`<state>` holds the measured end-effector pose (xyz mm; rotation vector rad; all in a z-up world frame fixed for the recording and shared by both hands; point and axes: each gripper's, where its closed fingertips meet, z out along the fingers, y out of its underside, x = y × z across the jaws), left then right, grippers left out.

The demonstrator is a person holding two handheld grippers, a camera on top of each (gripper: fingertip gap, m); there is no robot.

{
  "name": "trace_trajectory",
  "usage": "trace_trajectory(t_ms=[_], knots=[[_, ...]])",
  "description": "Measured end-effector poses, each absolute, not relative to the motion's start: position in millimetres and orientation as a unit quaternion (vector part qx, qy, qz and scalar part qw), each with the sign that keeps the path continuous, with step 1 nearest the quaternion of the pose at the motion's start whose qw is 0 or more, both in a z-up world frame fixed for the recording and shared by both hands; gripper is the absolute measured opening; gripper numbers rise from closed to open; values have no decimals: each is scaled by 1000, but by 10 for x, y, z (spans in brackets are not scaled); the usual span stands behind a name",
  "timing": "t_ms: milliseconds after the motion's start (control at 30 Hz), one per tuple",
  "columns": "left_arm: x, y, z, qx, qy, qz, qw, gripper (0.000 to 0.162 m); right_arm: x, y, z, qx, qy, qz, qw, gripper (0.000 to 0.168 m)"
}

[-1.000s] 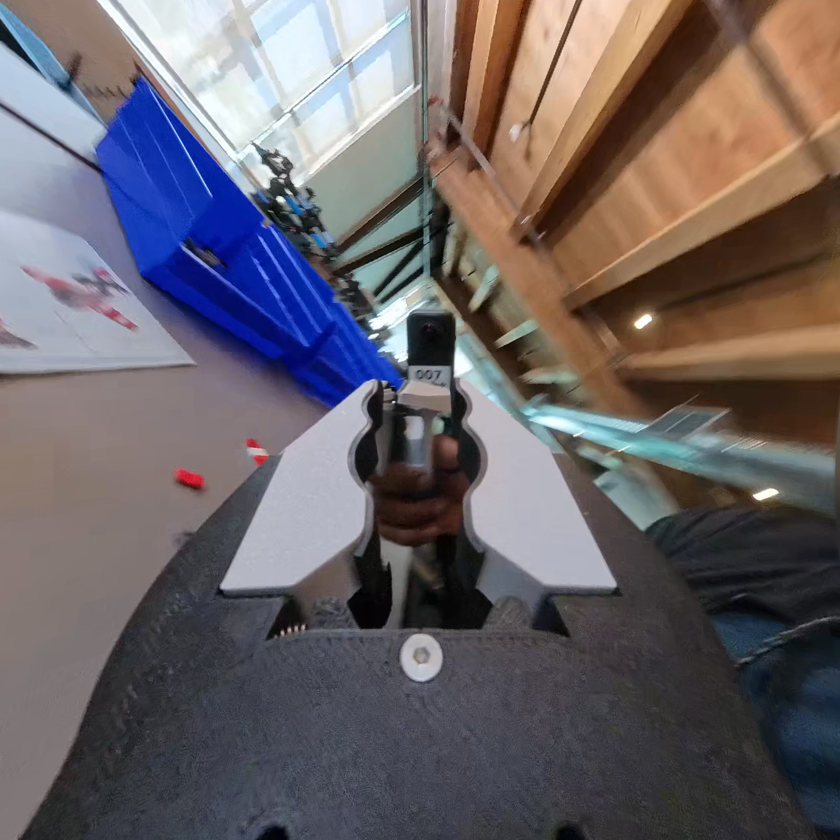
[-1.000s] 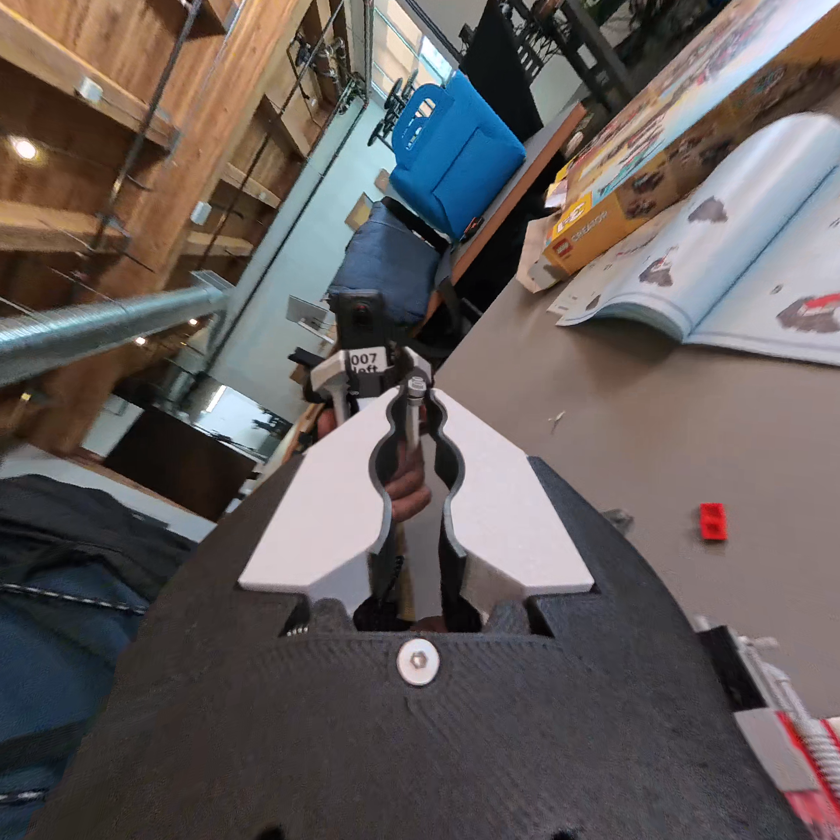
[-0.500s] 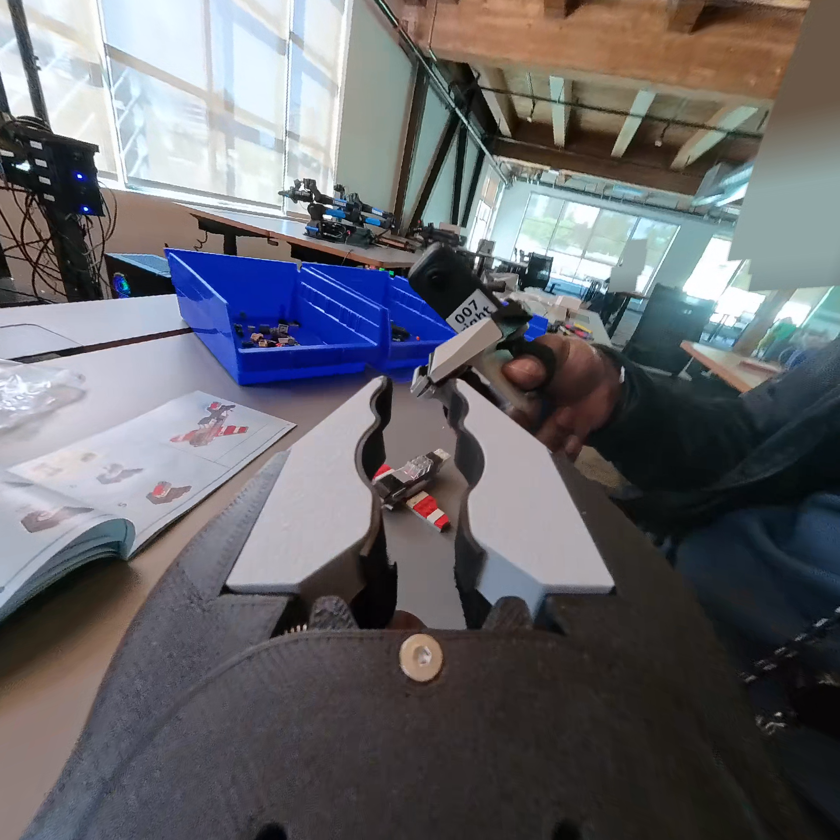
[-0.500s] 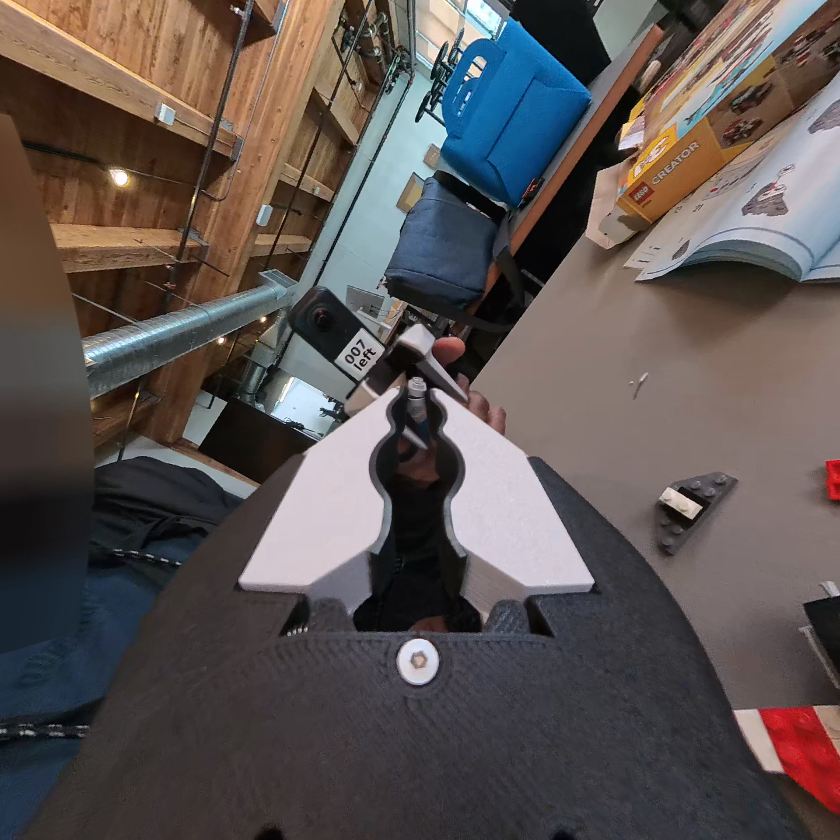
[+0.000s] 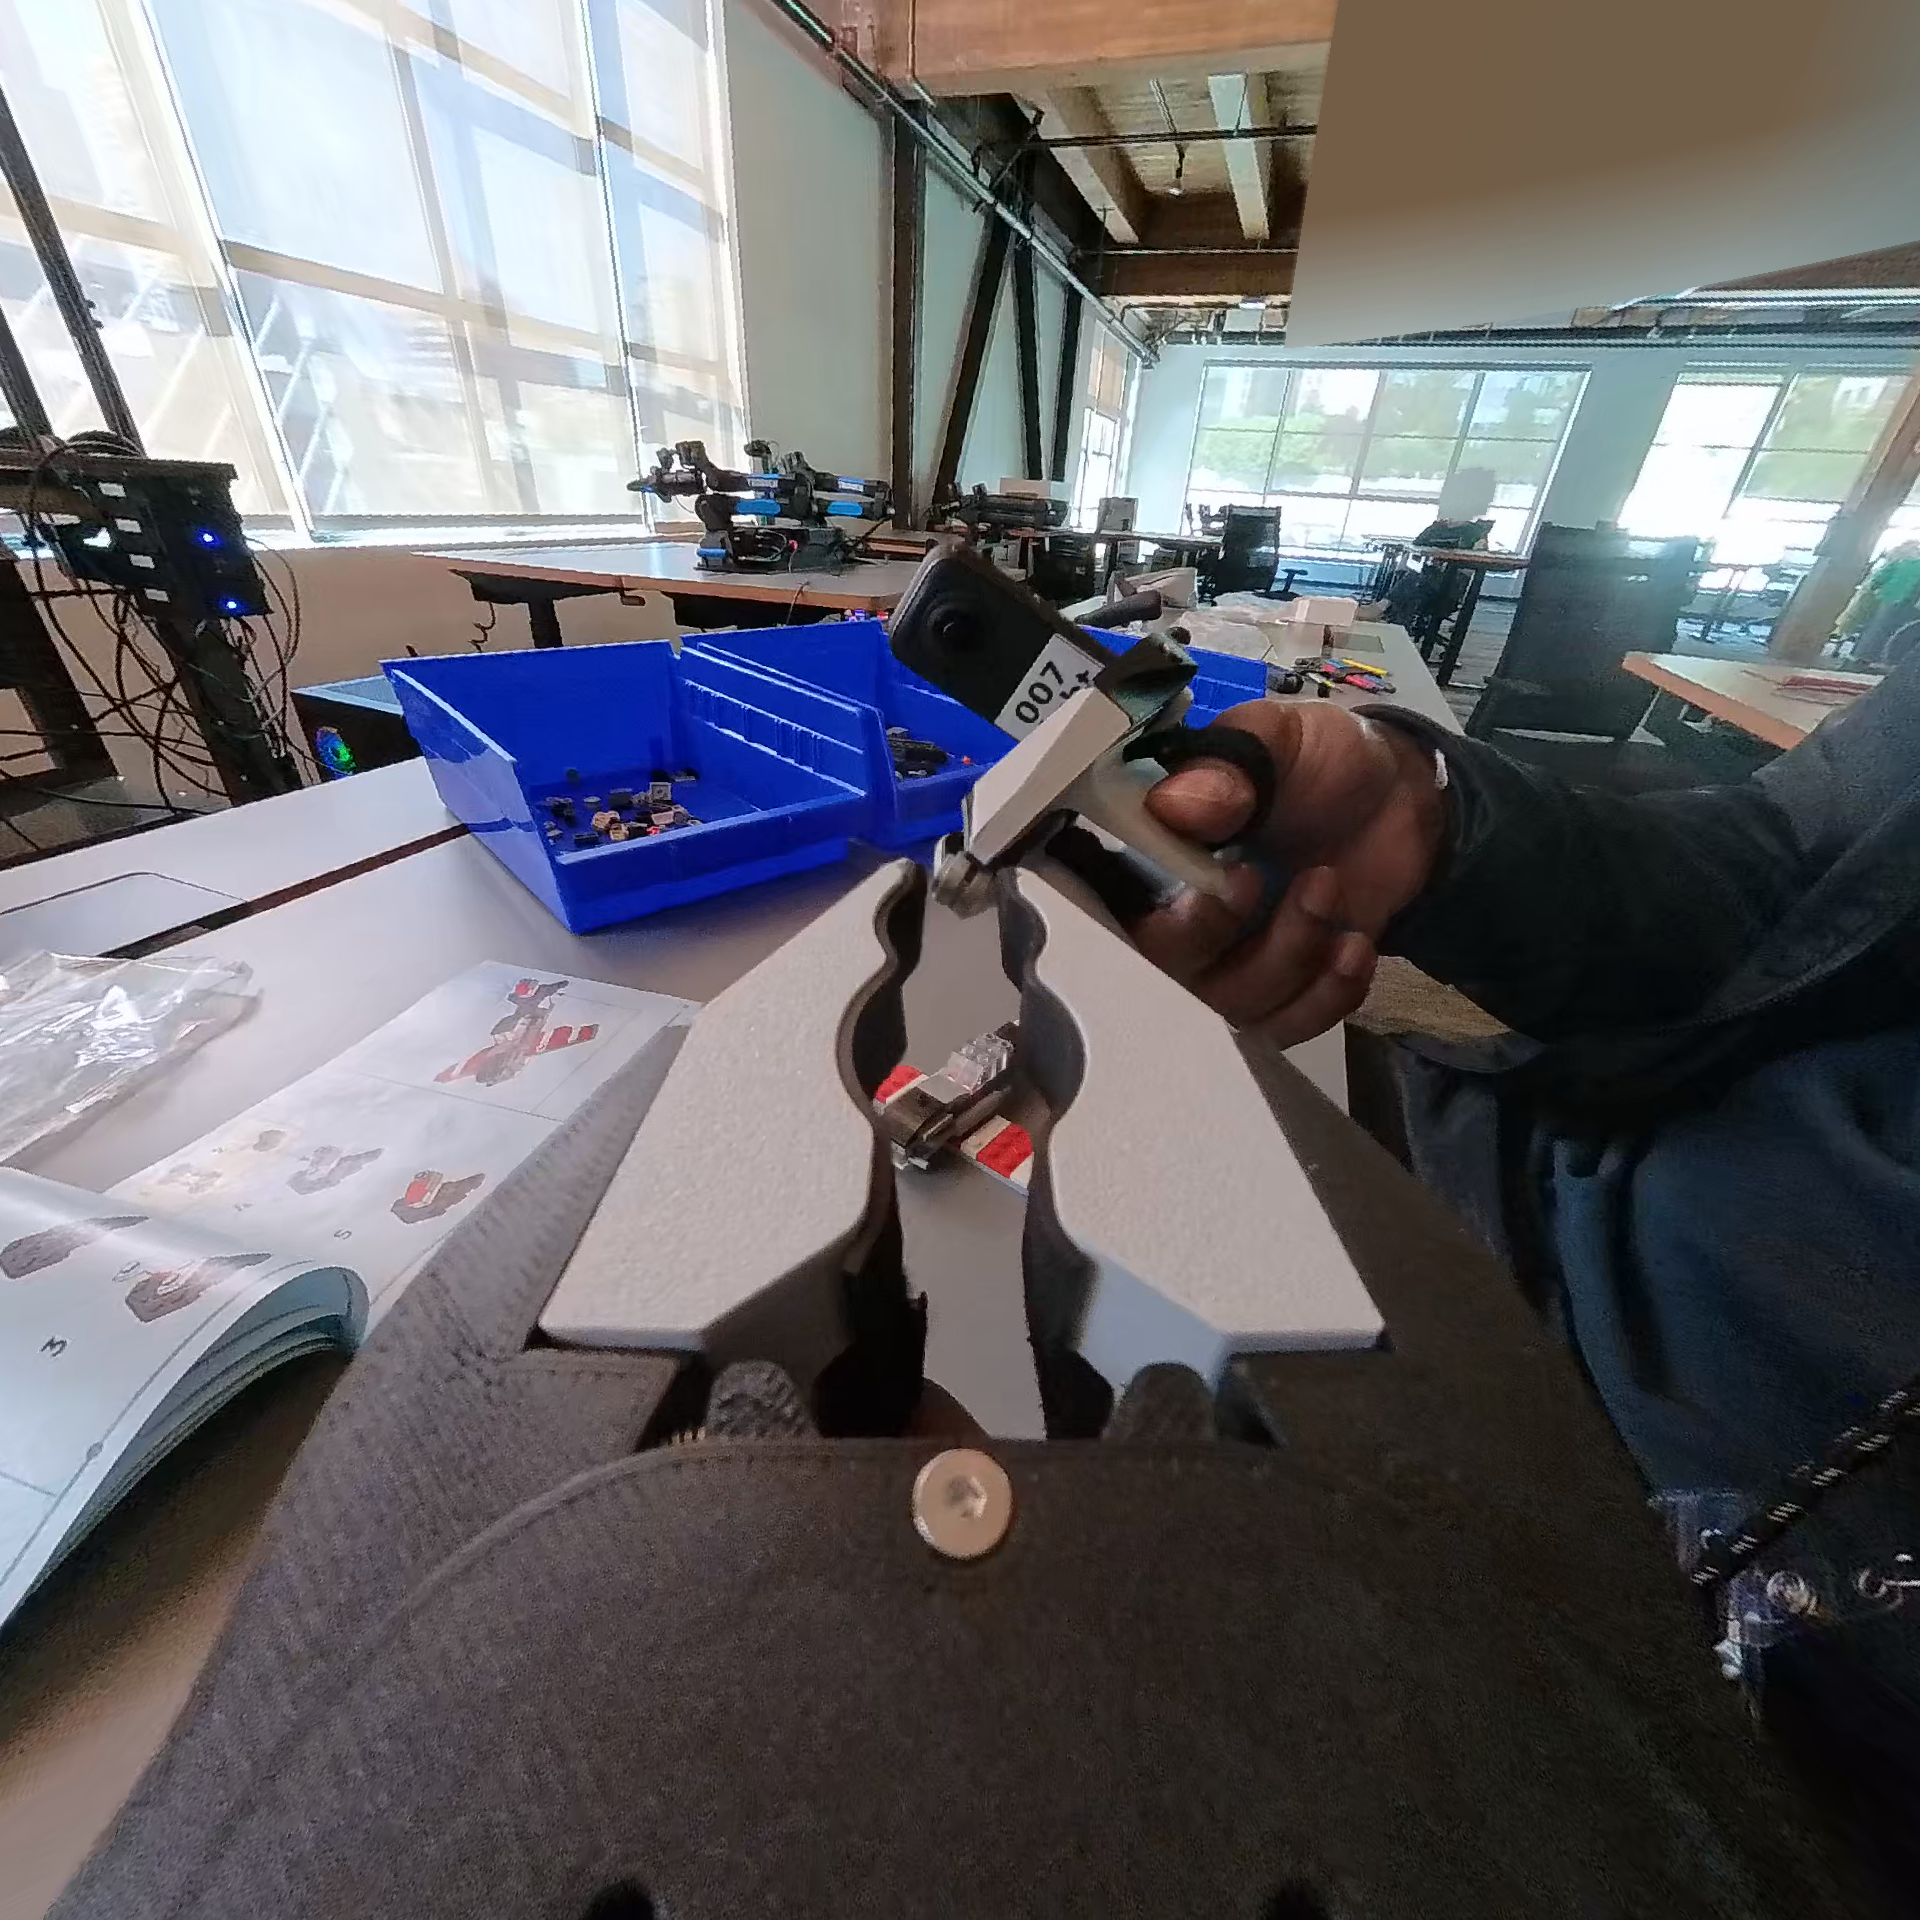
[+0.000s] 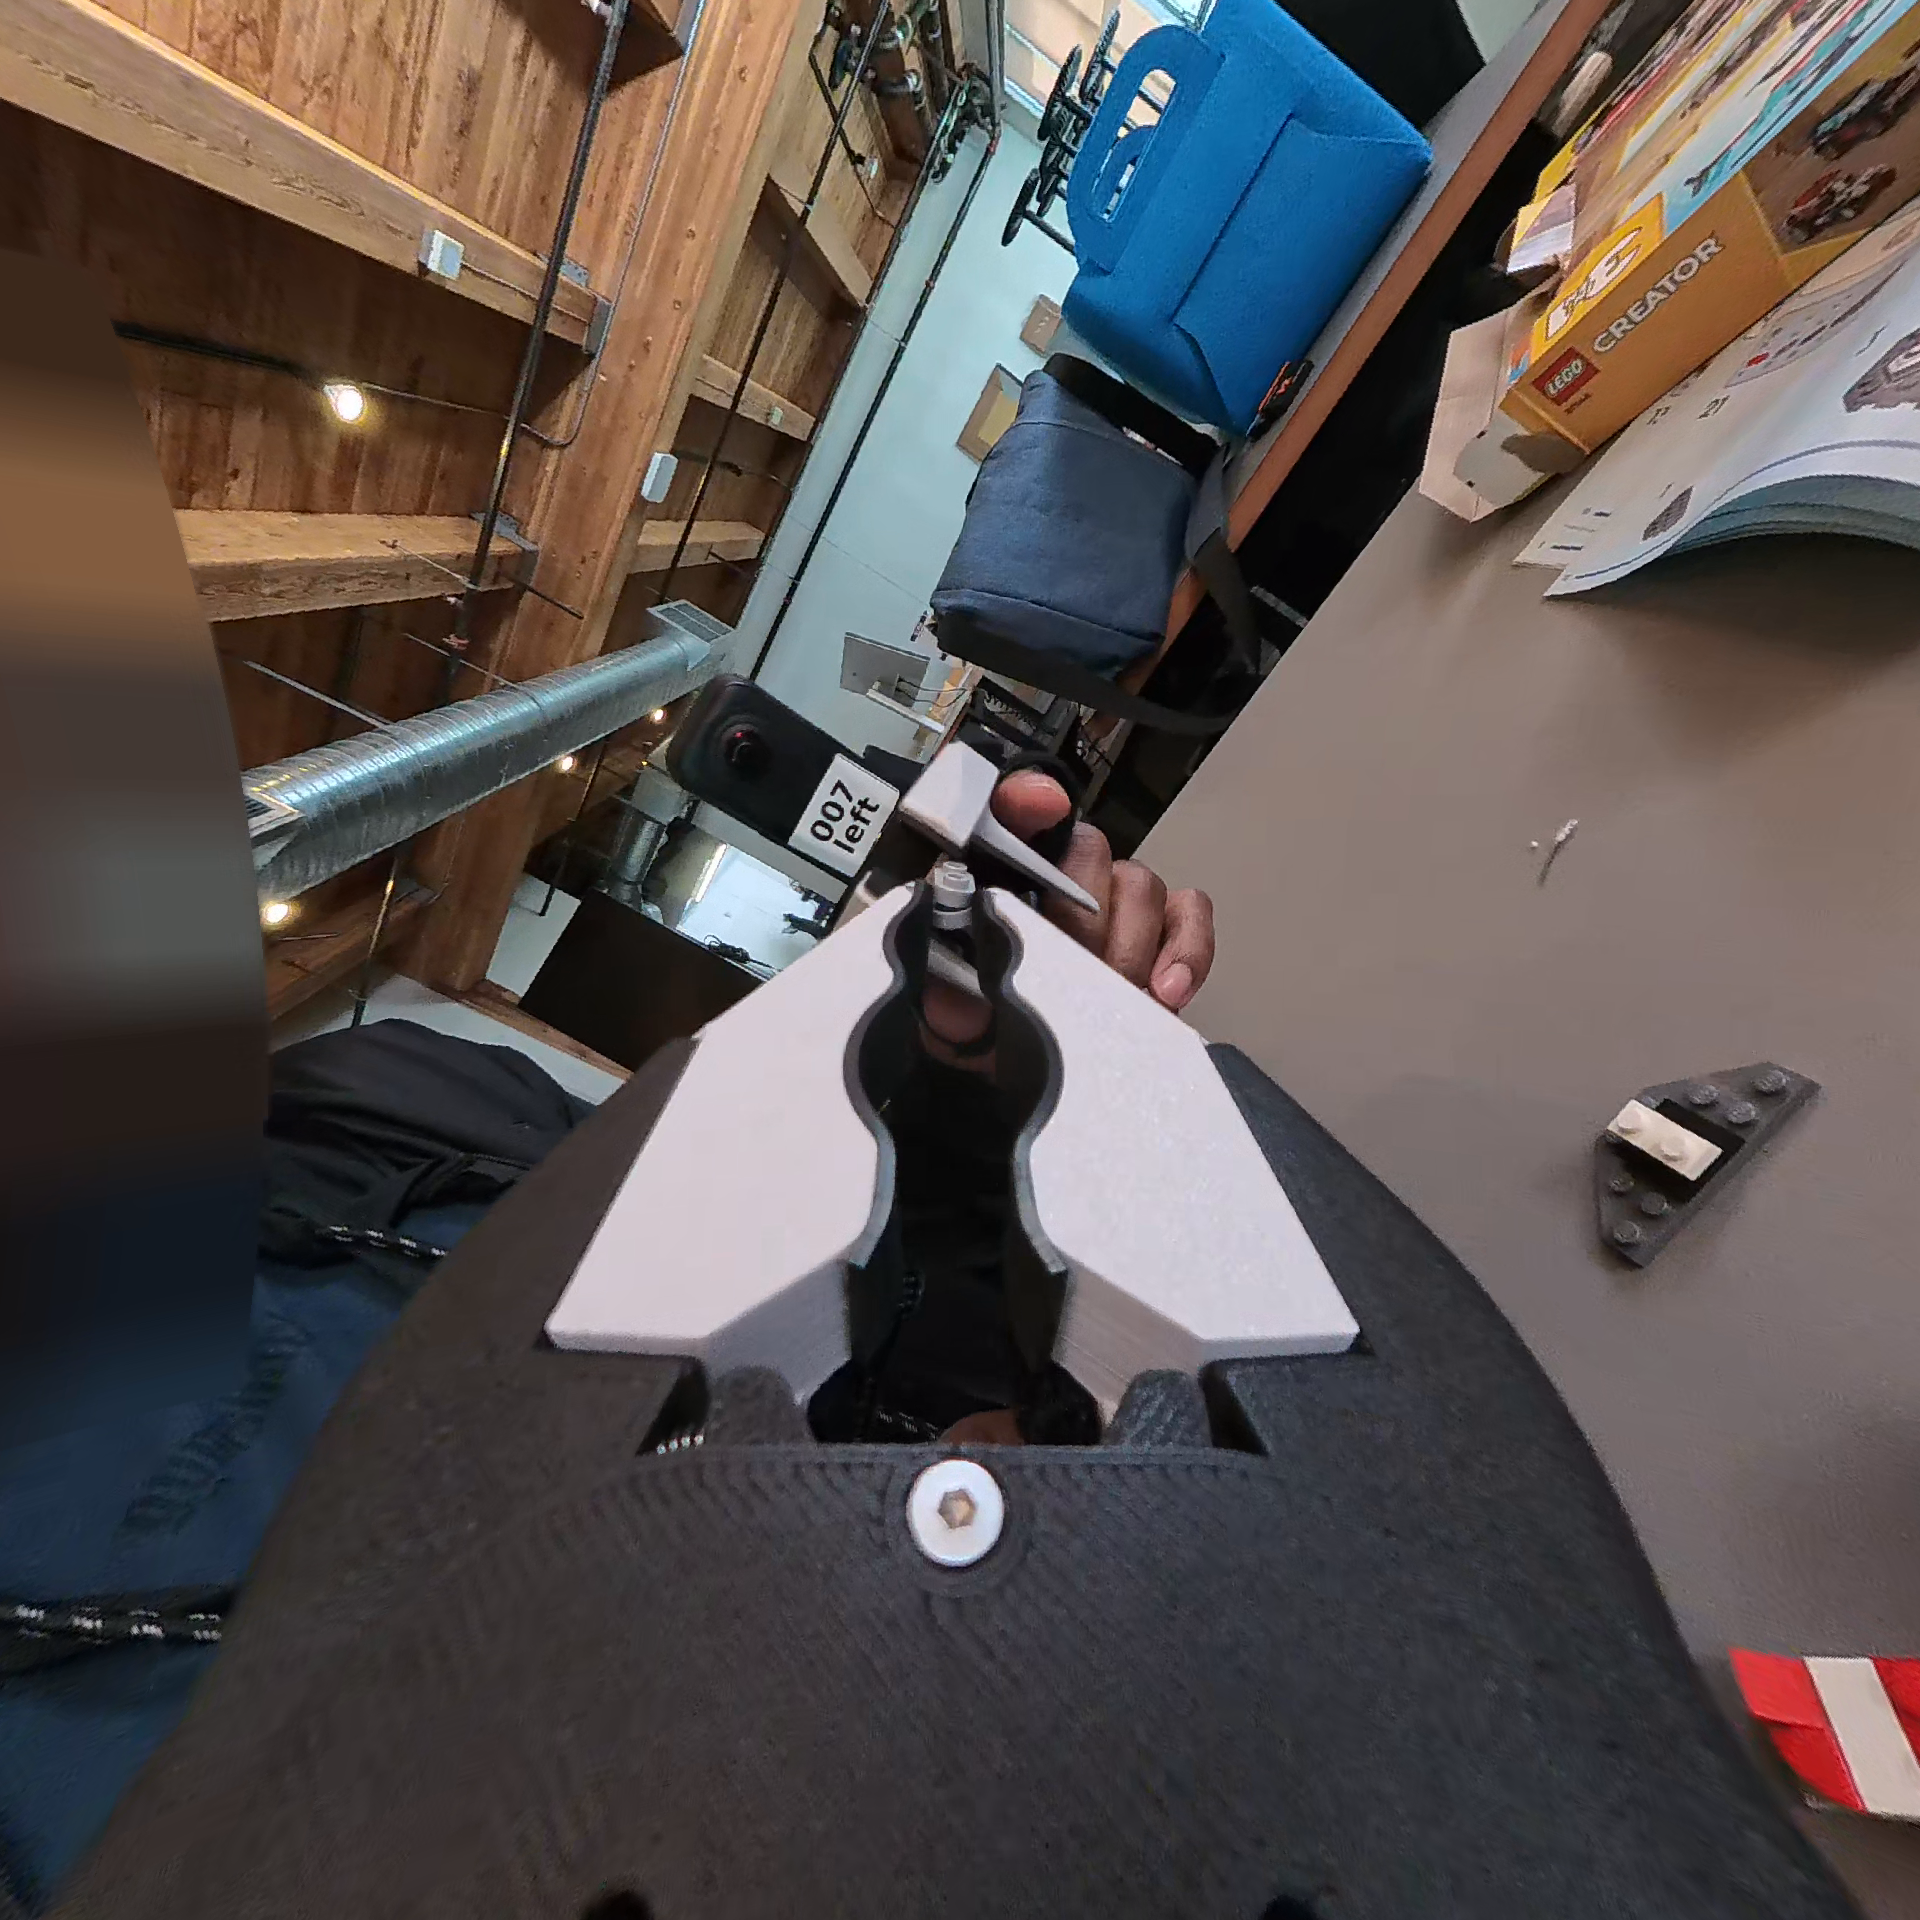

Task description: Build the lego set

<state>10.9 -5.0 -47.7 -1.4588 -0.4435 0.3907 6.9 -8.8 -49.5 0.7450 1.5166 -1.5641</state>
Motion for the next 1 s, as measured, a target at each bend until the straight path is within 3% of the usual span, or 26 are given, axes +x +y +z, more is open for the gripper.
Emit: trace_trajectory(t_ms=[233,533,1000], knots=[[122,-21,-490,-663,-191,182,701,20,114,-101,-477,290,600,-618,417,7],[119,1,-517,-675,-182,194,688,10,103,-99,-463,279,604,-628,404,9],[180,15,-449,-666,-170,182,703,9,116,-7,-426,138,695,-671,219,18]])
